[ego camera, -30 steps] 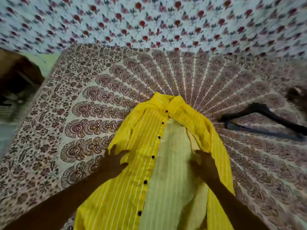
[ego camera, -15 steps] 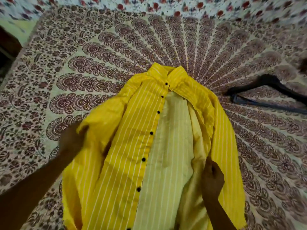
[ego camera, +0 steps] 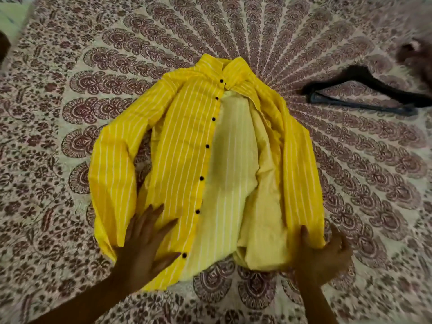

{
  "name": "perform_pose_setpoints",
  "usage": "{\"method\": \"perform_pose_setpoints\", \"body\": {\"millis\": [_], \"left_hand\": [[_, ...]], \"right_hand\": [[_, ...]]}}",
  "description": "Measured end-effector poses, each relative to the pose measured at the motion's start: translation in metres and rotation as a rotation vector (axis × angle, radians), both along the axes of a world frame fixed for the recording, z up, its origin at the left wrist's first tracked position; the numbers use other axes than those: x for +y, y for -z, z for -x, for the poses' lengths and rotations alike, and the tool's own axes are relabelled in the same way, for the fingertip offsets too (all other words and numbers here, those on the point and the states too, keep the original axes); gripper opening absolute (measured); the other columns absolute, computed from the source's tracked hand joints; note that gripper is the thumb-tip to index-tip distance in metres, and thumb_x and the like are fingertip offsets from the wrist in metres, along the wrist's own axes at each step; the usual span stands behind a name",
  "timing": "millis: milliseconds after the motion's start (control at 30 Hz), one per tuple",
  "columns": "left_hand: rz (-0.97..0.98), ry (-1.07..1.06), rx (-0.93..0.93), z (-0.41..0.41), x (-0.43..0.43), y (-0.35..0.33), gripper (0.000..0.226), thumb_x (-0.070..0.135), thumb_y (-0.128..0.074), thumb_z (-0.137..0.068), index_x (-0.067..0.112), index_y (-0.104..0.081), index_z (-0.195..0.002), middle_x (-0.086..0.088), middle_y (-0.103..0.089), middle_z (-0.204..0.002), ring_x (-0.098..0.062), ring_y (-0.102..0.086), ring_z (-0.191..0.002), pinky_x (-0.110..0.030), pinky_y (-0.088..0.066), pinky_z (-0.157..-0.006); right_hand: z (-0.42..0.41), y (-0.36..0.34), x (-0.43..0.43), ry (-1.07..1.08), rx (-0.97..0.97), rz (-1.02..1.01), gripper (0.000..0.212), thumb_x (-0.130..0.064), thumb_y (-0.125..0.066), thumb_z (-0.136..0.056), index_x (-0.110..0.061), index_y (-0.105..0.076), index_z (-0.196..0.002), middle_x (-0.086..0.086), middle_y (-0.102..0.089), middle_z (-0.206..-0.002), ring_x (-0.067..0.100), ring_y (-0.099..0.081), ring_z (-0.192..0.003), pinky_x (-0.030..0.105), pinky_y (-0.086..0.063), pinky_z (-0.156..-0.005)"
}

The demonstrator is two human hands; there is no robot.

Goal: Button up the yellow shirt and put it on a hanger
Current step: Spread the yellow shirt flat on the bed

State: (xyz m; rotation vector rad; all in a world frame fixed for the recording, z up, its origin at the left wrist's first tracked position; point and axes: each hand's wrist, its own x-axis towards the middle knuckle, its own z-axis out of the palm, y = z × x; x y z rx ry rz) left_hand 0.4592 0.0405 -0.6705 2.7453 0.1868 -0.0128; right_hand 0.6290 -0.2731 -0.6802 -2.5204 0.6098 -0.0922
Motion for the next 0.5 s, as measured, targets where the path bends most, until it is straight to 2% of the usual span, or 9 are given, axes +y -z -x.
{"method": "perform_pose_setpoints", "body": {"millis": [67,133,200,267,300,367,433,467,500], "left_hand": [[-0.028,0.080,-0.048,0.002,-0.019,0.000,0.056,0.058,-0.048,-0.084,0.027,-0.049,-0.130,-0.009,-0.034,-0.148,-0.031,-0.024,-0.139,-0.051,-0.018,-0.112],[-0.003,0.191,-0.111,-0.005,-0.043,-0.002,0.047,0.055,-0.047,-0.087,0.027,-0.053,-0.124,-0.004,-0.042,-0.142,-0.026,-0.033,-0.135,-0.044,-0.022,-0.112],[0.049,0.329,-0.138,-0.018,-0.071,0.000,0.035,0.048,-0.046,-0.089,0.027,-0.057,-0.115,0.002,-0.058,-0.126,-0.016,-0.046,-0.120,-0.032,-0.035,-0.101],[0.085,0.391,-0.062,-0.035,-0.102,0.002,0.031,0.046,-0.045,-0.087,0.029,-0.060,-0.107,0.010,-0.067,-0.104,-0.008,-0.058,-0.098,-0.022,-0.045,-0.083],[0.117,0.344,0.015,-0.042,-0.116,0.001,0.035,0.050,-0.043,-0.085,0.030,-0.059,-0.109,0.012,-0.067,-0.099,-0.008,-0.062,-0.090,-0.021,-0.048,-0.075],[0.215,0.121,0.156,-0.057,-0.142,0.006,0.057,0.066,-0.037,-0.079,0.030,-0.053,-0.120,0.013,-0.066,-0.099,-0.010,-0.065,-0.083,-0.023,-0.050,-0.067],[0.200,-0.008,0.244,-0.071,-0.162,0.009,0.075,0.078,-0.035,-0.072,0.024,-0.051,-0.122,0.009,-0.067,-0.096,-0.013,-0.066,-0.080,-0.026,-0.050,-0.064],[0.143,-0.024,0.239,-0.077,-0.167,0.014,0.074,0.077,-0.040,-0.073,0.022,-0.052,-0.121,0.006,-0.067,-0.097,-0.015,-0.065,-0.085,-0.027,-0.049,-0.068],[0.130,-0.040,0.245,-0.083,-0.172,0.014,0.068,0.070,-0.047,-0.076,0.019,-0.052,-0.121,0.002,-0.066,-0.103,-0.018,-0.063,-0.094,-0.028,-0.048,-0.075]], "right_hand": [[0.007,-0.004,-0.014,0.001,0.233,-0.106,0.106,-0.072,-0.063,-0.052,-0.008,-0.040,-0.134,0.027,-0.047,-0.129,0.044,-0.048,-0.115,0.053,-0.042,-0.094],[0.010,-0.010,-0.025,-0.053,0.373,-0.244,0.105,-0.059,-0.079,-0.052,-0.008,-0.039,-0.135,0.024,-0.055,-0.124,0.039,-0.055,-0.109,0.048,-0.046,-0.092],[0.012,-0.016,-0.035,-0.073,0.445,-0.297,0.091,-0.037,-0.085,-0.062,-0.007,-0.041,-0.135,0.020,-0.063,-0.112,0.033,-0.060,-0.100,0.044,-0.046,-0.090],[0.014,-0.015,-0.046,-0.102,0.475,-0.336,0.081,-0.028,-0.085,-0.064,-0.006,-0.045,-0.131,0.008,-0.066,-0.087,0.024,-0.061,-0.082,0.040,-0.048,-0.083],[0.015,-0.014,-0.049,-0.107,0.490,-0.390,0.072,-0.025,-0.084,-0.066,-0.006,-0.048,-0.126,0.003,-0.064,-0.080,0.020,-0.061,-0.076,0.038,-0.049,-0.080],[0.015,-0.011,-0.057,-0.114,0.467,-0.542,0.049,-0.016,-0.078,-0.073,-0.003,-0.059,-0.117,0.007,-0.066,-0.081,0.024,-0.065,-0.078,0.042,-0.053,-0.079],[0.013,-0.014,-0.065,-0.054,0.392,-0.709,0.020,-0.004,-0.067,-0.082,-0.002,-0.067,-0.102,0.013,-0.069,-0.078,0.031,-0.066,-0.080,0.042,-0.056,-0.074],[0.009,-0.017,-0.069,-0.024,0.361,-0.779,0.010,0.000,-0.062,-0.084,-0.004,-0.068,-0.092,0.011,-0.070,-0.073,0.031,-0.065,-0.077,0.038,-0.056,-0.069],[0.003,-0.024,-0.072,0.004,0.343,-0.851,0.010,0.000,-0.059,-0.086,-0.007,-0.066,-0.085,0.009,-0.069,-0.072,0.029,-0.063,-0.076,0.035,-0.055,-0.065]]}}
